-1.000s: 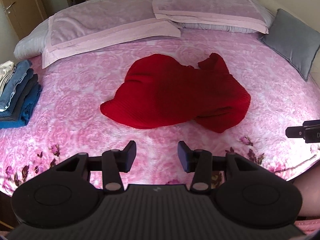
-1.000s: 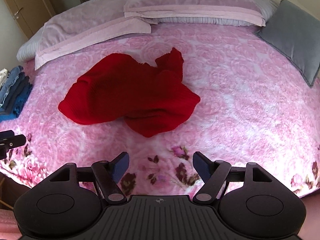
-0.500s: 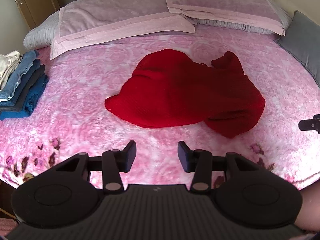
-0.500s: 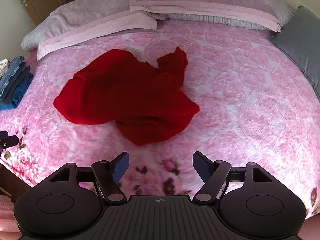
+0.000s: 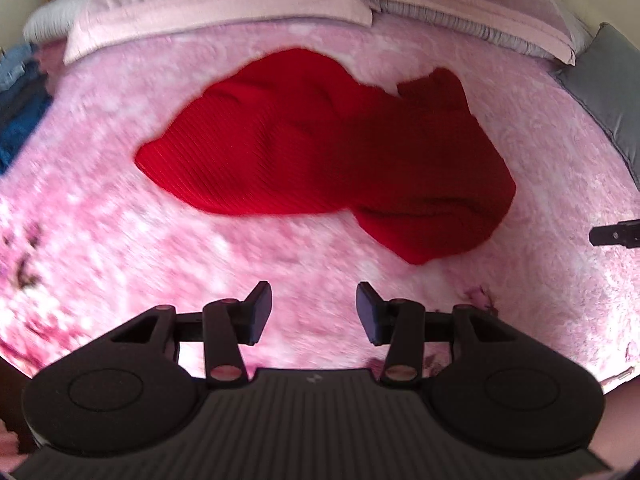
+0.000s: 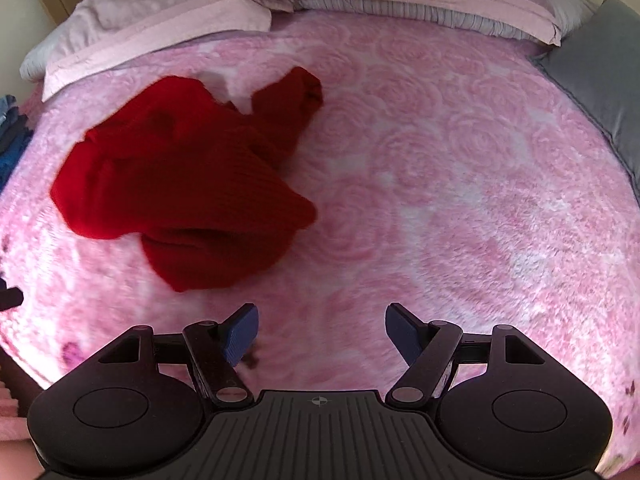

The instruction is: Fold clothes

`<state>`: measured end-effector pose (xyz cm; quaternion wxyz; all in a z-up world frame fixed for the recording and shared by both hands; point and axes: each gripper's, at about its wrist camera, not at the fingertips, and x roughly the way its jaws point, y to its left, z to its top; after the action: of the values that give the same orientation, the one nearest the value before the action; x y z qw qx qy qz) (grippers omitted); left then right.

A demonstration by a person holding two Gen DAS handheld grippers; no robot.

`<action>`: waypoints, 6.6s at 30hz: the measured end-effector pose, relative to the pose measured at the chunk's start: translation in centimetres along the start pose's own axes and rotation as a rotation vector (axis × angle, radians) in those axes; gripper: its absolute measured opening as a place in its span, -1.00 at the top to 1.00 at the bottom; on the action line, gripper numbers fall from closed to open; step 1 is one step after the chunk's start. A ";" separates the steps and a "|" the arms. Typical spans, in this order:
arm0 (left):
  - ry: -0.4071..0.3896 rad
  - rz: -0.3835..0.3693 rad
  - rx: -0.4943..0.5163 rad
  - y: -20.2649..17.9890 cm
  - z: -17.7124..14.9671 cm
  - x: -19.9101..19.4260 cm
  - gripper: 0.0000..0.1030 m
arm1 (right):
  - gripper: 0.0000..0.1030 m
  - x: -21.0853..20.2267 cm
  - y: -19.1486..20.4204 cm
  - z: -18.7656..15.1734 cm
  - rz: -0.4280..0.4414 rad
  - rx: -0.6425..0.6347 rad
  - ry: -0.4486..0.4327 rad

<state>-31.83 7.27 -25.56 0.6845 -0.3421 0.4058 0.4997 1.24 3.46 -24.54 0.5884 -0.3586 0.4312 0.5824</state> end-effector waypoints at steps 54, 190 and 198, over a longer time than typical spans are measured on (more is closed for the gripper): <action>-0.104 -0.140 -0.465 16.0 -5.5 7.1 0.21 | -0.43 12.8 11.3 -6.2 0.044 -1.199 -0.312; -0.018 -0.188 -0.180 13.7 23.4 24.9 0.75 | 0.10 23.5 8.8 21.0 0.150 -0.618 -0.293; -0.064 -0.112 -0.172 17.3 24.4 24.5 0.74 | 0.91 27.8 10.2 26.7 0.385 -0.478 -0.256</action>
<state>-39.07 43.15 -37.94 0.6923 -0.4054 0.3195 0.5043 -7.93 39.30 -39.57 0.4161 -0.3222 0.2645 0.8081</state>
